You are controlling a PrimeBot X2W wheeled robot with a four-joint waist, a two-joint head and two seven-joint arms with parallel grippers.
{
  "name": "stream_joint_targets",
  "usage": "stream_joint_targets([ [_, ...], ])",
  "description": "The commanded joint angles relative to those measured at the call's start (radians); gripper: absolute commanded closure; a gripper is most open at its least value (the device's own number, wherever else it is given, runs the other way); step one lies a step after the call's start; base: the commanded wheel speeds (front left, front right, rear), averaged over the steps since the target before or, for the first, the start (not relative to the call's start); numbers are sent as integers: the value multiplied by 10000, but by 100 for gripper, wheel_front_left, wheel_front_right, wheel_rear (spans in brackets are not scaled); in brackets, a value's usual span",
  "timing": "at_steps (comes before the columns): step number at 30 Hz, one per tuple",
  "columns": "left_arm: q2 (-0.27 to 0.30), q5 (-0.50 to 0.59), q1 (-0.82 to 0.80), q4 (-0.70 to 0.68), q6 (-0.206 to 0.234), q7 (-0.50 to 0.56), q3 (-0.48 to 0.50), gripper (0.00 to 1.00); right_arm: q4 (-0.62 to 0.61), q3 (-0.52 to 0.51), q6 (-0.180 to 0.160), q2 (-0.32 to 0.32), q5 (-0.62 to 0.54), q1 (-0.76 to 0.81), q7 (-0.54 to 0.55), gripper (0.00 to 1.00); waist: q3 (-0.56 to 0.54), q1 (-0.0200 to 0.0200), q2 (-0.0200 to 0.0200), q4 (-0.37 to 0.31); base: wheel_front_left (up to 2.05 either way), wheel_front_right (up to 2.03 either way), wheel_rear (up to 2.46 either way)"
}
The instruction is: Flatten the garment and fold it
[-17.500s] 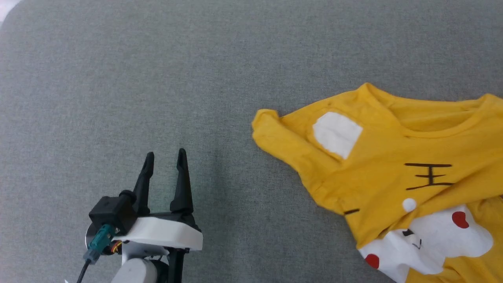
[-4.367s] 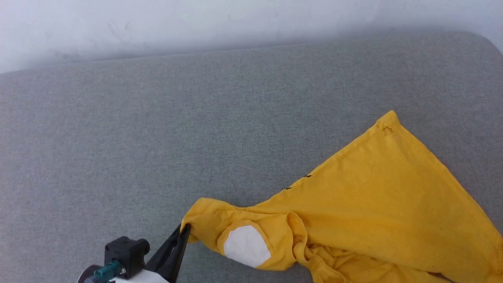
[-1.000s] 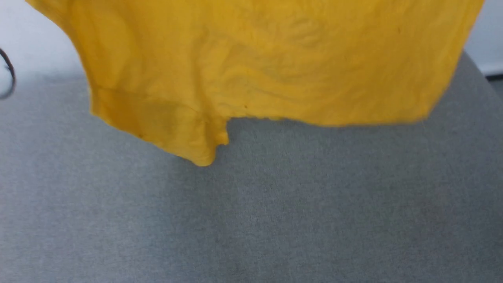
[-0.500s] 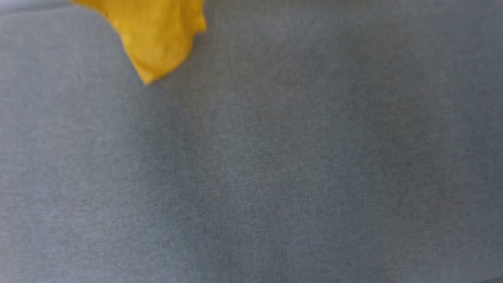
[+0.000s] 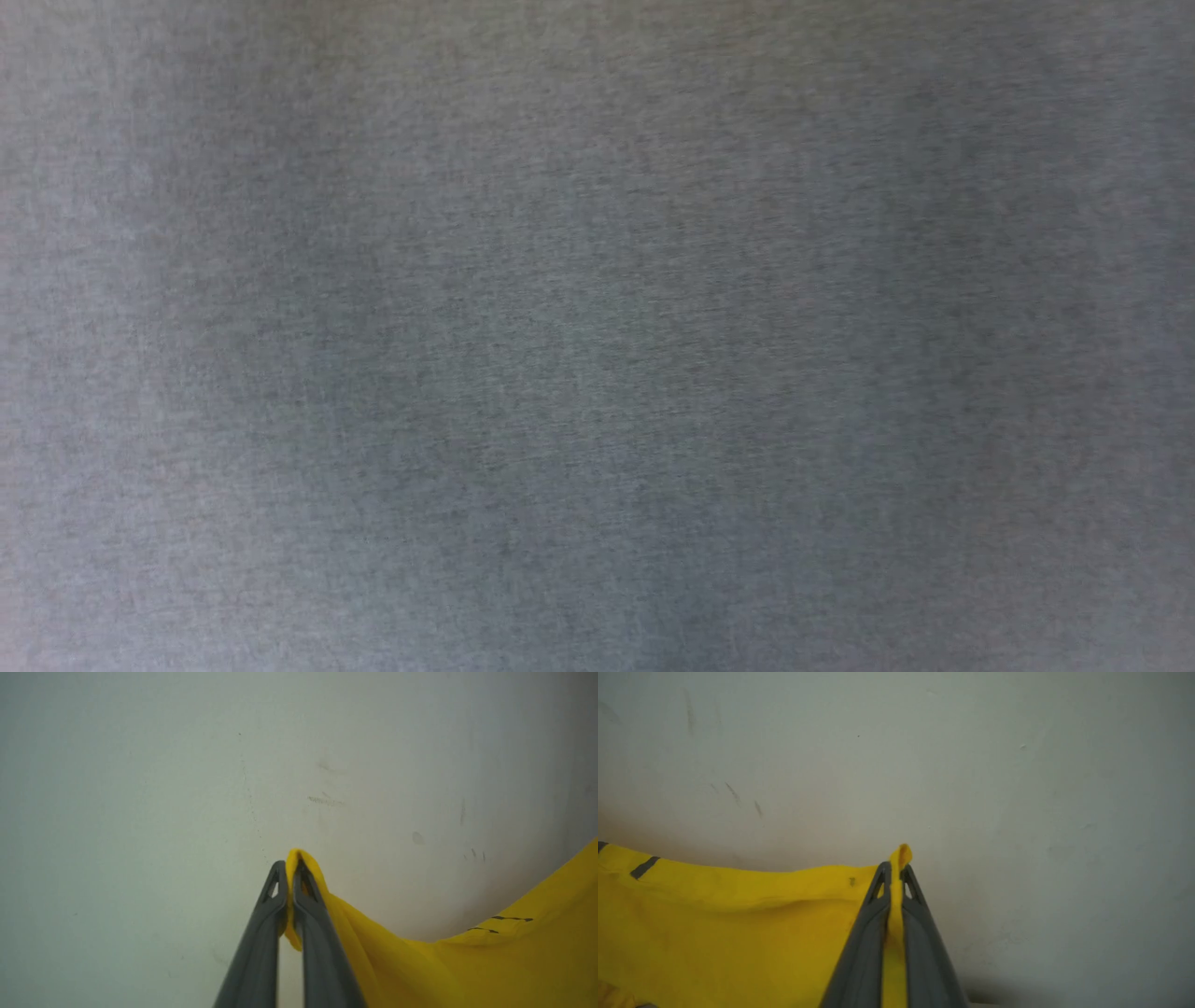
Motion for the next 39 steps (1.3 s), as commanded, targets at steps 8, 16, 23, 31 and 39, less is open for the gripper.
stream_joint_targets([
  [8, 471, -1414, 2970, -2135, -320, -581, 39, 100, -1832, 1568, -9, -1082, 2265, 2128, -31, 100, -313, -4, 0, 613, 0, 0, 0],
  [16, 1343, -2529, 7751, -5767, 554, -575, 17, 100, -5443, 840, -9, -2365, 4046, 6705, 773, 100, -1392, -4, 0, 779, 0, 0, 0],
  [23, 2094, -3033, 11885, -7775, 2002, -1, -567, 100, -7616, -1114, -9, -1706, 4115, 11017, 1573, 100, -2444, -4, 0, 713, 0, 0, 0],
  [31, 2391, -4444, 15227, -8412, 3052, 901, -1206, 100, -8644, -2337, -9, -658, 3914, 14252, 2635, 100, -3693, -4, 0, 787, 0, 0, 0],
  [39, 2735, -5643, 17234, -8798, 3866, 2261, -1873, 100, -8631, -2988, -9, 38, 3778, 16762, 3677, 100, -4668, -4, 0, 995, 0, 0, 0],
])
